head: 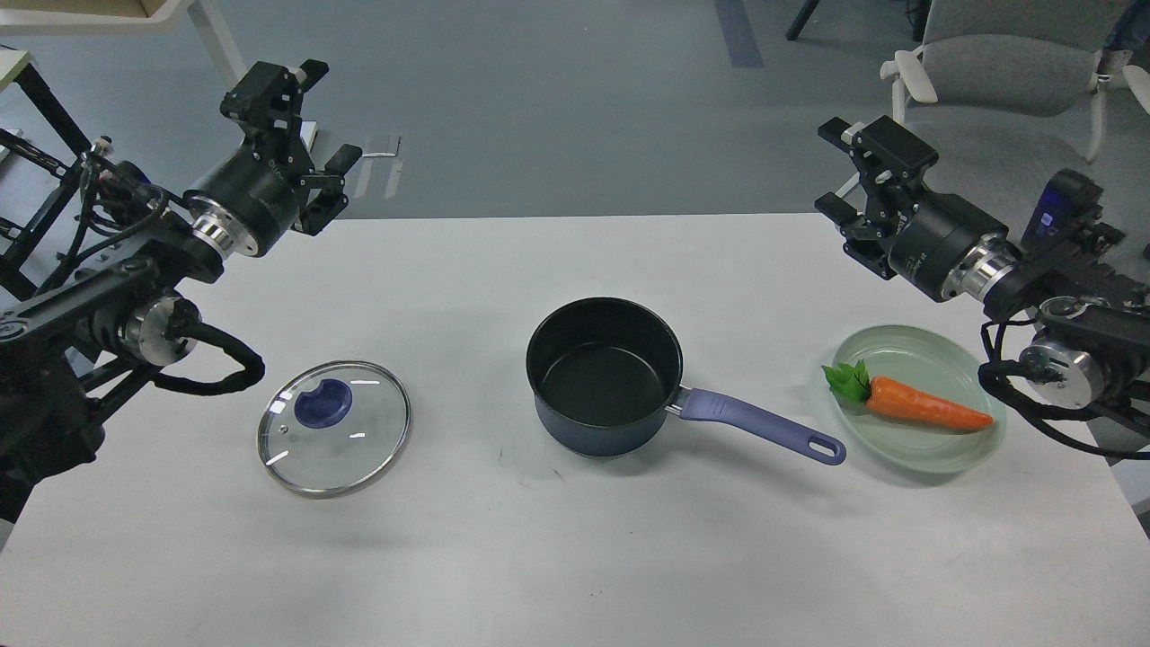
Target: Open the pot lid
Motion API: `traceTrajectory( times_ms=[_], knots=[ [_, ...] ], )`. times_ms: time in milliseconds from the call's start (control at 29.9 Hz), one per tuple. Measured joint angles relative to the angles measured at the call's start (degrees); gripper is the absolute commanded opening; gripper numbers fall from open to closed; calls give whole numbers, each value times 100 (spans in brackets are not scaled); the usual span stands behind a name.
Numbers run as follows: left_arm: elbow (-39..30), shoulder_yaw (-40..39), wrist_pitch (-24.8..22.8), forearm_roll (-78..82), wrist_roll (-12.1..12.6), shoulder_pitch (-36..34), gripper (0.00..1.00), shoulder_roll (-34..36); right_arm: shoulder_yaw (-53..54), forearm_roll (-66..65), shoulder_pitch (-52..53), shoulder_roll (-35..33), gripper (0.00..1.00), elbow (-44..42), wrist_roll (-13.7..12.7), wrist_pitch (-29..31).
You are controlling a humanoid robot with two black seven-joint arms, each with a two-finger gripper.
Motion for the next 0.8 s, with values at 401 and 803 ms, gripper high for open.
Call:
traceTrajectory(
  times_ms=[401,803],
  knots=[
    [11,-1596,-812,24,886,1395,99,-853,1353,1291,-1556,890,99,-1357,2,2130],
    [24,-1897,-1335,130,576,1872,99,-990,1283,1477,-1629,1037,100,-1548,3,2834]
  ],
)
